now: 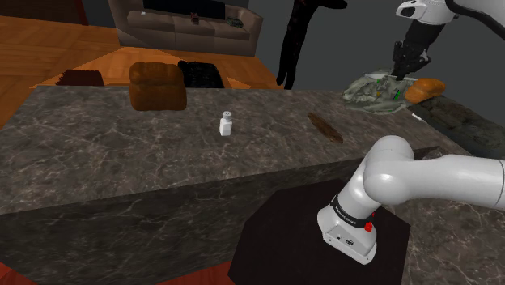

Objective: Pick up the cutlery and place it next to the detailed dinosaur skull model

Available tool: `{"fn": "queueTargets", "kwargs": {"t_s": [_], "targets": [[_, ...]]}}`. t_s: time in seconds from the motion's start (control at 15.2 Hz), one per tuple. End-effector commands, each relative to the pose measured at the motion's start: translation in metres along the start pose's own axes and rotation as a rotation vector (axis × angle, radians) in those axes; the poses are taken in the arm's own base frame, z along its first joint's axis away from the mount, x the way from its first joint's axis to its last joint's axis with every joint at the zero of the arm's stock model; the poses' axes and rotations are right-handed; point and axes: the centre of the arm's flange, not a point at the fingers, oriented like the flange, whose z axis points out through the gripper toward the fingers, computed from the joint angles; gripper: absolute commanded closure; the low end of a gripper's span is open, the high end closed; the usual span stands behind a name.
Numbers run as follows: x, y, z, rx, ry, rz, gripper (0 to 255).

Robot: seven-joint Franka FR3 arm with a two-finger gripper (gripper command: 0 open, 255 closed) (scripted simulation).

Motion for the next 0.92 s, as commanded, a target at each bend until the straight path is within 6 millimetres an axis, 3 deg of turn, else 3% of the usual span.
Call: {"fn": "queueTargets", "kwargs": {"t_s": [0.0,0.86], "targets": [[-0.025,0.006,0.009,0.000,-0.001,-0.001,255],[-0.189,0.036,0.050,0.000,-0.001,-0.001,255]]}}
